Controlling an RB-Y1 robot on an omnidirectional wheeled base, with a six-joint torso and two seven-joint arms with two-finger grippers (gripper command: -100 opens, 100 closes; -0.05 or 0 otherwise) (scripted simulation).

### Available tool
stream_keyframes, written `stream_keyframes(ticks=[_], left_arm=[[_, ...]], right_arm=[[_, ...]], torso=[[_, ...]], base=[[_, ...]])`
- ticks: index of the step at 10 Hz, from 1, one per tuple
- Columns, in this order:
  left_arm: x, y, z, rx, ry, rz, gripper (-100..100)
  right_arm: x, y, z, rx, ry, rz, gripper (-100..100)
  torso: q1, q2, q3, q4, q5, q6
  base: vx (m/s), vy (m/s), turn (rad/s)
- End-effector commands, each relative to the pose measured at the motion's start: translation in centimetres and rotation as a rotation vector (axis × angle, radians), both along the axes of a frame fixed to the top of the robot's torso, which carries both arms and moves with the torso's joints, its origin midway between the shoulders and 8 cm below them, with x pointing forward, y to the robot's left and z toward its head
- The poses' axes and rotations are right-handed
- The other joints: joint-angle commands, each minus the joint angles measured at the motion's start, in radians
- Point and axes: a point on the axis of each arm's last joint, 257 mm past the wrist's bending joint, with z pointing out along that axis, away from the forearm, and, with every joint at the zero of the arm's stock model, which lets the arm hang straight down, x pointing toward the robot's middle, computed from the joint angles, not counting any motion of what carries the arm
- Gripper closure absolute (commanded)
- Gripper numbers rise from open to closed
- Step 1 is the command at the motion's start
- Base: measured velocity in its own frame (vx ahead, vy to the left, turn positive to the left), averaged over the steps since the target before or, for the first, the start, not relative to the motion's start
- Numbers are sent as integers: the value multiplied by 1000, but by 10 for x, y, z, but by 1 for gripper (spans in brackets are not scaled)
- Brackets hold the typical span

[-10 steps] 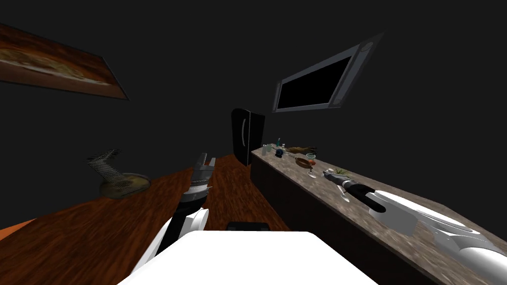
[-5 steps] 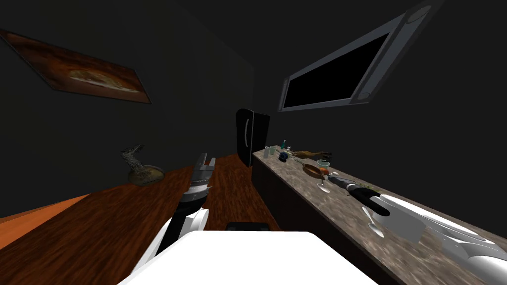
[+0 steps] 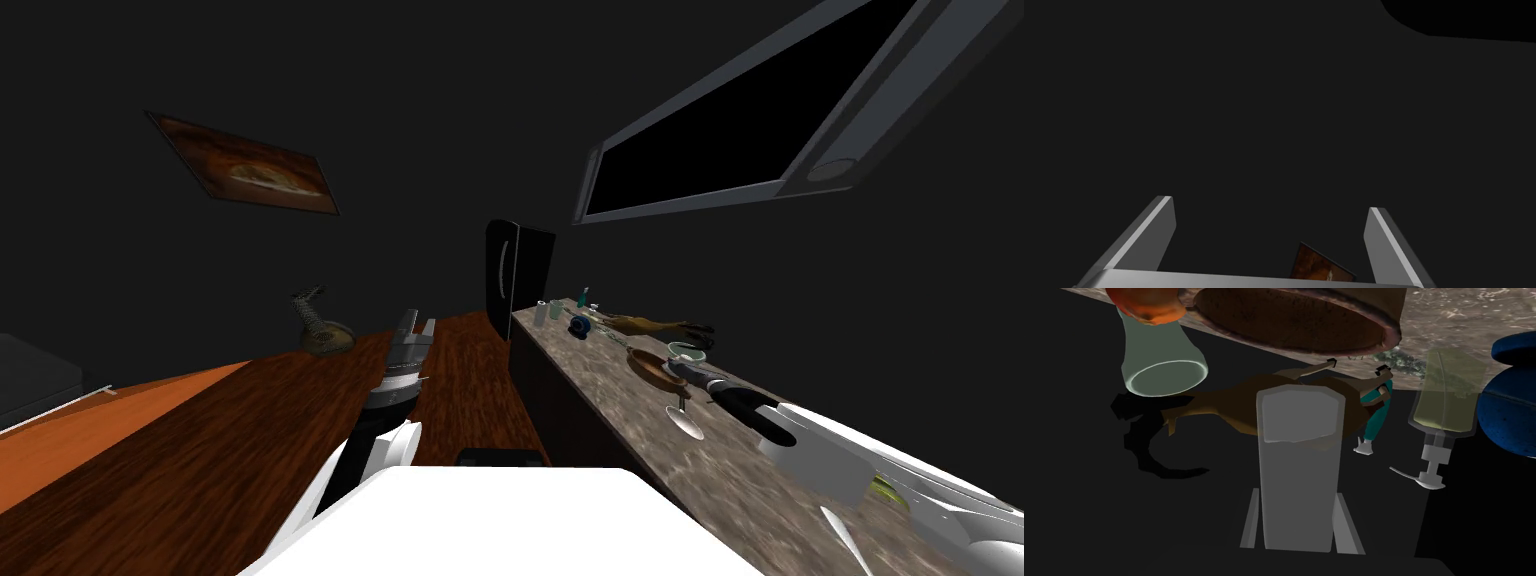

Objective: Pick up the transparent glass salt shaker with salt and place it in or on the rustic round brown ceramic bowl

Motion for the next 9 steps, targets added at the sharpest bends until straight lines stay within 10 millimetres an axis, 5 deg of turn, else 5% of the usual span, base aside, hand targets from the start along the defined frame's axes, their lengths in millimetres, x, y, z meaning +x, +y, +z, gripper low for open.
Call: stream_keyframes(ticks=[1,3,4,8,9], left_arm=[[0,0,0,0,0,0,0],[0,0,0,0,0,0,0],[0,0,0,0,0,0,0],[0,0,0,0,0,0,0],[0,0,0,0,0,0,0]], right_arm=[[-4,-4,-2,13,-5,-20,100],[-4,-4,-2,15,-7,-22,100],[-3,-4,-1,15,-9,-23,-100],[-3,-4,-1,15,-9,-23,-100],[-3,-4,-1,15,-9,-23,0]], torso=[[0,0,0,0,0,0],[2,1,1,0,0,2],[8,4,2,0,1,3],[15,8,5,2,3,4],[15,8,5,2,3,4]], base=[[74,-184,198],[70,-121,96],[10,-17,2],[1,-2,0],[0,0,0]])
